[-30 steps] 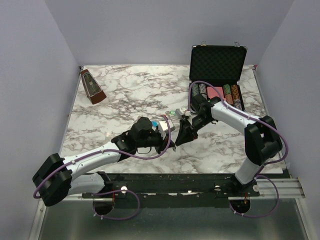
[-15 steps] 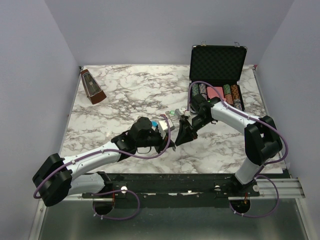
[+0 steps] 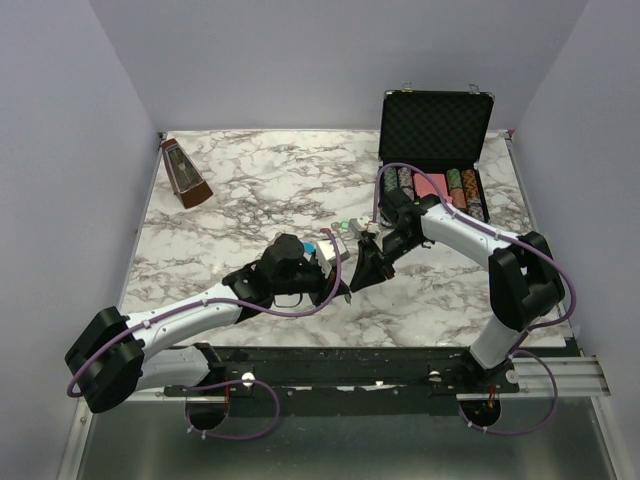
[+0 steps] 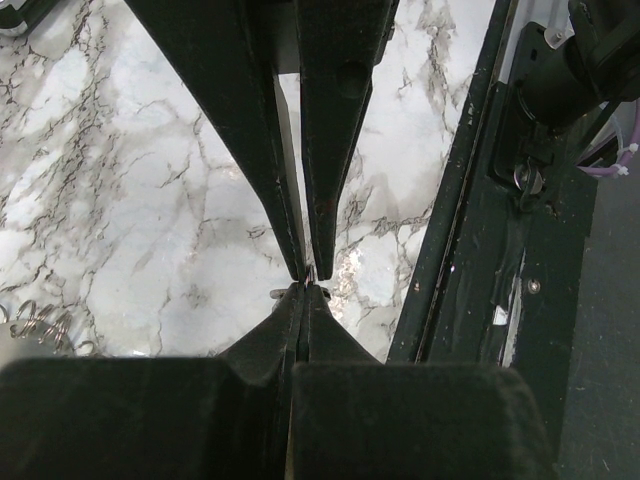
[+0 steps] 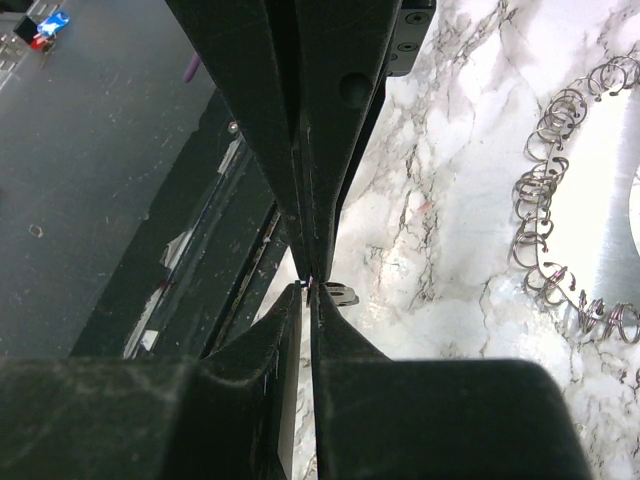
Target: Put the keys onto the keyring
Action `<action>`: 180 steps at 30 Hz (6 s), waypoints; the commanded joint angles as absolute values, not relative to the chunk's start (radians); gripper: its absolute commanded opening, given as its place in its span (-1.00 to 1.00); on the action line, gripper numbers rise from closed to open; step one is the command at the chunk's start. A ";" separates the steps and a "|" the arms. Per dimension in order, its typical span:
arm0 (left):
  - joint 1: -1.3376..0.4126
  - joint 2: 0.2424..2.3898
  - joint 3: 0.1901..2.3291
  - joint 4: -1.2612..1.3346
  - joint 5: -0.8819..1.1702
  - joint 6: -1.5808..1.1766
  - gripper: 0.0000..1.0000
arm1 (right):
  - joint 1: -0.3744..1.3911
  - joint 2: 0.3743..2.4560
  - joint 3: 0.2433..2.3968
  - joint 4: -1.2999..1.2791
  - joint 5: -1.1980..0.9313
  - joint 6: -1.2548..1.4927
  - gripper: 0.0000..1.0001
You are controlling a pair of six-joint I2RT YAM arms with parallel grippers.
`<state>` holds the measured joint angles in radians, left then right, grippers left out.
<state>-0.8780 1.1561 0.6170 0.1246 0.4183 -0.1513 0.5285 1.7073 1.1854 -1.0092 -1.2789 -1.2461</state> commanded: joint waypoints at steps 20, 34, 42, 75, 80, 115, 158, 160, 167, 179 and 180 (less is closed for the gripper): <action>-0.802 0.887 0.460 0.267 0.224 -0.239 0.32 | 0.543 1.684 1.190 -1.003 -1.232 -1.227 -0.99; -0.706 0.583 0.495 0.002 0.106 -0.203 0.97 | 0.421 1.634 1.175 -1.042 -1.183 -1.274 -0.99; -0.706 0.538 0.640 -0.265 0.066 -0.049 0.97 | 0.200 1.450 1.049 -0.962 -0.909 -1.131 -0.99; -0.704 0.472 0.578 -0.282 0.051 0.089 0.97 | 0.144 1.683 1.038 -0.654 -0.554 -0.773 -0.99; -0.703 0.471 0.577 -0.284 0.051 0.092 0.97 | 0.144 1.669 1.065 -0.673 -0.597 -0.776 -0.99; -0.701 0.460 0.577 -0.285 0.064 0.092 0.97 | -0.018 1.591 1.117 -0.991 -0.423 -0.988 -0.99; -0.690 0.472 0.574 -0.285 0.067 0.094 0.97 | 0.222 1.819 1.213 -0.703 -0.465 -0.804 -0.99; -0.690 0.474 0.574 -0.285 0.069 0.094 0.97 | 0.225 1.825 1.212 -0.703 -0.466 -0.804 -0.99; -0.690 0.474 0.572 -0.285 0.071 0.094 0.97 | 0.232 1.839 1.215 -0.690 -0.465 -0.799 -0.97; -0.690 0.472 0.572 -0.285 0.072 0.094 0.97 | 0.239 1.856 1.227 -0.689 -0.462 -0.788 -0.85; -0.689 0.474 0.574 -0.285 0.072 0.094 0.97 | 0.239 1.856 1.226 -0.687 -0.463 -0.787 -0.85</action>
